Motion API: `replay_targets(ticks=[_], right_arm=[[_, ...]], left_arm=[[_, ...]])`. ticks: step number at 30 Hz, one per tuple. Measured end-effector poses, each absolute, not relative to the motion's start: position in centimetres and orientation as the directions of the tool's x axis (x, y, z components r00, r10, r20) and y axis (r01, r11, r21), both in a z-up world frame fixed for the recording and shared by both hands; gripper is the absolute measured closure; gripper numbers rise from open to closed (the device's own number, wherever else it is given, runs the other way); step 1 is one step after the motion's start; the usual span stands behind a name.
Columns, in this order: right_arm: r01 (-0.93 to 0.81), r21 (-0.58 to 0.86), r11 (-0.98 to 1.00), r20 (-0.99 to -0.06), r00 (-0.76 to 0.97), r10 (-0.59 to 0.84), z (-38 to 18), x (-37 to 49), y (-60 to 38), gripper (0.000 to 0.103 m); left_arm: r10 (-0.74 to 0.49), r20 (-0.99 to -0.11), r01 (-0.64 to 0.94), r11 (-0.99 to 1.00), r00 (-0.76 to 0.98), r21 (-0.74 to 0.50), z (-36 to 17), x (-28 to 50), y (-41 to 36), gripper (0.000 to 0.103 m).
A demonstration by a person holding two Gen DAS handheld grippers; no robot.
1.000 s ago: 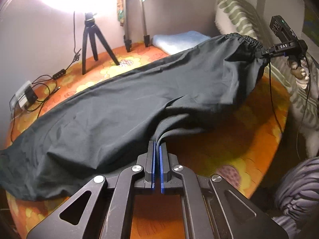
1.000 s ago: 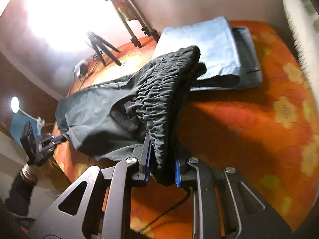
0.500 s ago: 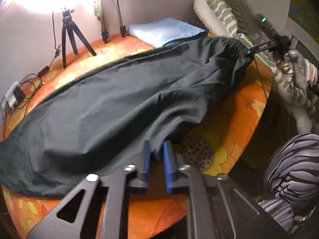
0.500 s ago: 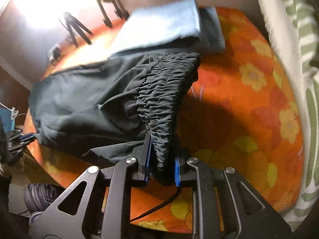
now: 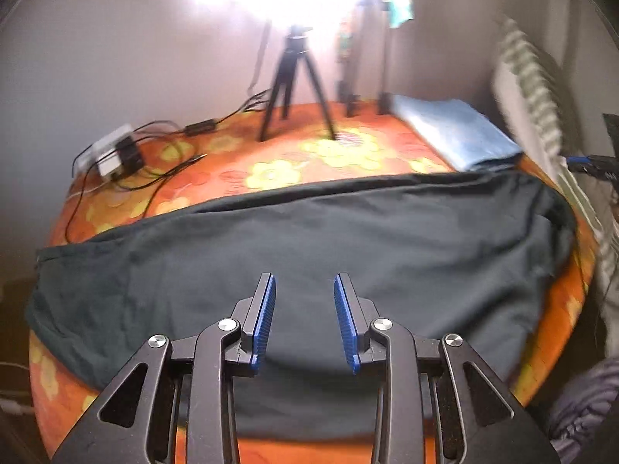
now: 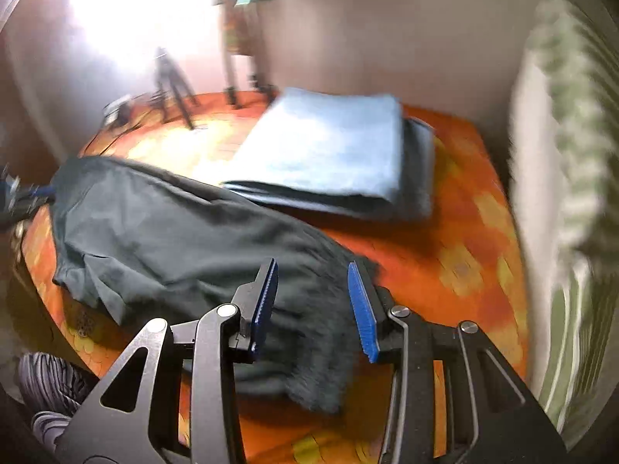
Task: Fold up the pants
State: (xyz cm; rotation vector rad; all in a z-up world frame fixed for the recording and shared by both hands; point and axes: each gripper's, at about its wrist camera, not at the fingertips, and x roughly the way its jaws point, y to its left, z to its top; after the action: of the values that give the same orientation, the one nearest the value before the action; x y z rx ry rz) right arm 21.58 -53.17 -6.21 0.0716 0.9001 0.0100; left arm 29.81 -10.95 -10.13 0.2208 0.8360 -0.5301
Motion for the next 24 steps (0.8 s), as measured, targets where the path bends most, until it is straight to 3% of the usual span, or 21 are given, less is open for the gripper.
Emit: replay_targets(ticks=[6,8,11,14,24], right_arm=[[-0.214,0.032,0.976,-0.776,0.611,0.159,-6.2,27.6,-45.2,0.064],[-0.274,0.005,0.962,-0.786,0.593,0.173,-6.6,29.2,-42.8,0.064],[-0.358,-0.022,0.934,-0.806,0.559,0.195,-7.8,31.5,-39.7,0.064],[-0.406,-0.036,0.913,-0.826,0.526,0.201,-9.3,33.2,-37.9,0.064],[-0.470,-0.079,0.879,-0.876,0.453,0.164,-14.0,38.0,-34.8,0.064]], left_arm=[[-0.310,-0.762,0.505,0.863,0.568,0.026,-11.0,32.8,-10.5,0.073],[-0.309,-0.761,0.497,0.868,0.570,0.020,-11.0,33.8,-10.5,0.062],[-0.331,-0.765,0.486,0.874,0.553,-0.026,-11.1,35.5,-10.5,0.060],[-0.344,-0.770,0.479,0.876,0.537,-0.057,-11.5,37.2,-10.8,0.054],[-0.329,-0.779,0.444,0.893,0.534,-0.073,-13.4,40.4,-10.8,0.054]])
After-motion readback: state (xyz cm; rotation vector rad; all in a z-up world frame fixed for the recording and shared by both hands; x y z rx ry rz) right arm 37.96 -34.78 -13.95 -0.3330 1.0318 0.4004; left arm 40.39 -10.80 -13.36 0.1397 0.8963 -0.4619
